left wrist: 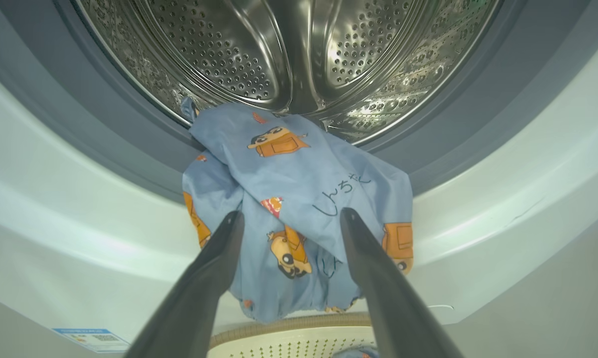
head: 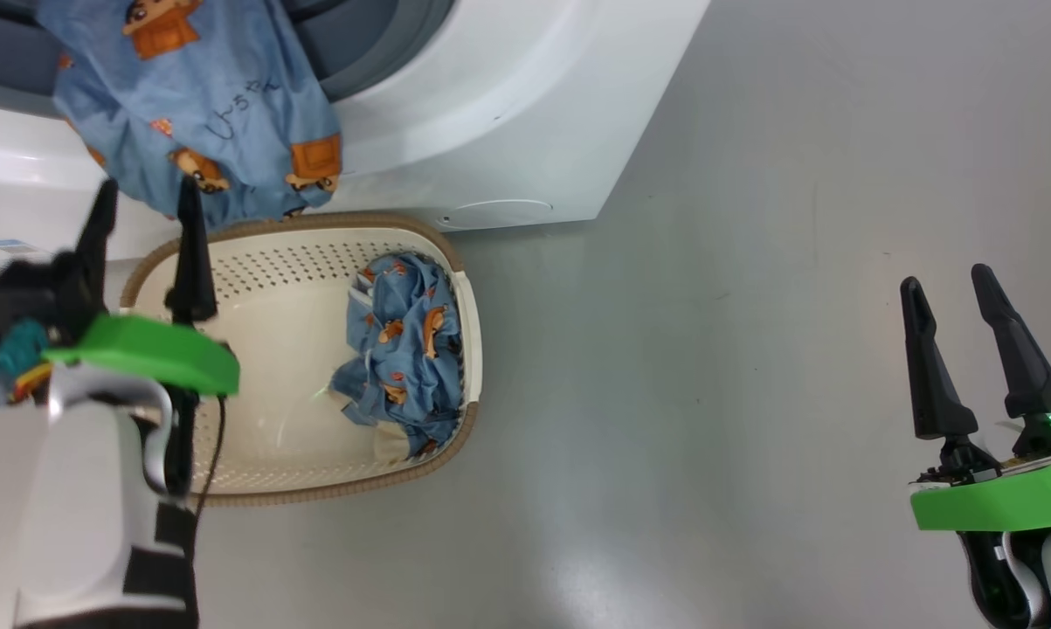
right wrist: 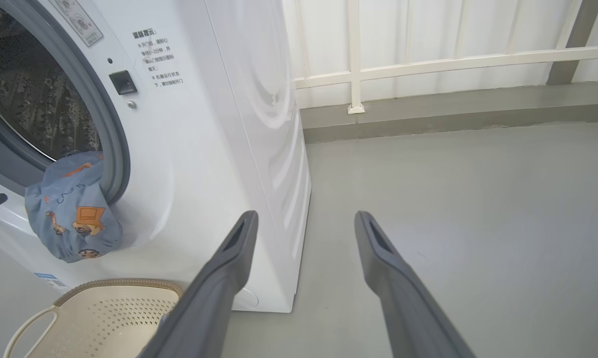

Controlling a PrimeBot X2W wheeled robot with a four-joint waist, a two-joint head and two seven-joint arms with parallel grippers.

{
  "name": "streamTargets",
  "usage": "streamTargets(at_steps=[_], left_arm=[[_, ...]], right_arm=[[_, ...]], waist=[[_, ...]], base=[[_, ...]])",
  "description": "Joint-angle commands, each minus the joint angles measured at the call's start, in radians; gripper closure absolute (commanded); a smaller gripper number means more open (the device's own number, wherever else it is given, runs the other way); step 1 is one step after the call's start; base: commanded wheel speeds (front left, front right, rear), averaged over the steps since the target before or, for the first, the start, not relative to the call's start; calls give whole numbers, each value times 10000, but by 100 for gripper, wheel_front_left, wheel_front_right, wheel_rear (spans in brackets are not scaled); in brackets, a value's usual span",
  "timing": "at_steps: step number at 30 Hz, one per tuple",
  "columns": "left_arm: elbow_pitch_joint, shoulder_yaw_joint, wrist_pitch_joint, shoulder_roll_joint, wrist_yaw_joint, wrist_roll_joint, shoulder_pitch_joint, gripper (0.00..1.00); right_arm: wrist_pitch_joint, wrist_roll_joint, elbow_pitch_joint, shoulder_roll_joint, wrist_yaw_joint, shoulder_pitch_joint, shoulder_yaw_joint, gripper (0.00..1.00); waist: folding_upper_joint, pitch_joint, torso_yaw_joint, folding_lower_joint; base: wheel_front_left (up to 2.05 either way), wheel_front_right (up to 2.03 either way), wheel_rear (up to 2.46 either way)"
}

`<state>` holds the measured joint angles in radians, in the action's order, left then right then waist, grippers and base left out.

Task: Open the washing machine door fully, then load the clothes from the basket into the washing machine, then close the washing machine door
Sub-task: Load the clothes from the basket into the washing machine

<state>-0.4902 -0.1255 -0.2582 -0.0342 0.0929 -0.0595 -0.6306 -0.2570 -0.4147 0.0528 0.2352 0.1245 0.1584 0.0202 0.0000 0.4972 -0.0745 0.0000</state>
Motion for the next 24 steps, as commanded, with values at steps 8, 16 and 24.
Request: streamTargets(at_steps=[8, 16, 24], left_arm=[[1516, -19, -36, -168, -43, -362, 1876, 0], [2479, 389, -36, -162, -493, -748, 2923, 0], [2417, 589, -36, -161, -697, -910, 2798, 0]], right_arm=[[-48, 75, 271, 295, 62, -373, -51, 0], [-48, 57, 266, 323, 62, -346, -39, 0], [-48, 42, 272, 300, 62, -305, -56, 0]], waist=[[0, -132, 183, 0], [0, -109, 139, 0], [0, -58, 91, 0]], base=[[0, 0, 0], [0, 0, 0], [0, 0, 0]])
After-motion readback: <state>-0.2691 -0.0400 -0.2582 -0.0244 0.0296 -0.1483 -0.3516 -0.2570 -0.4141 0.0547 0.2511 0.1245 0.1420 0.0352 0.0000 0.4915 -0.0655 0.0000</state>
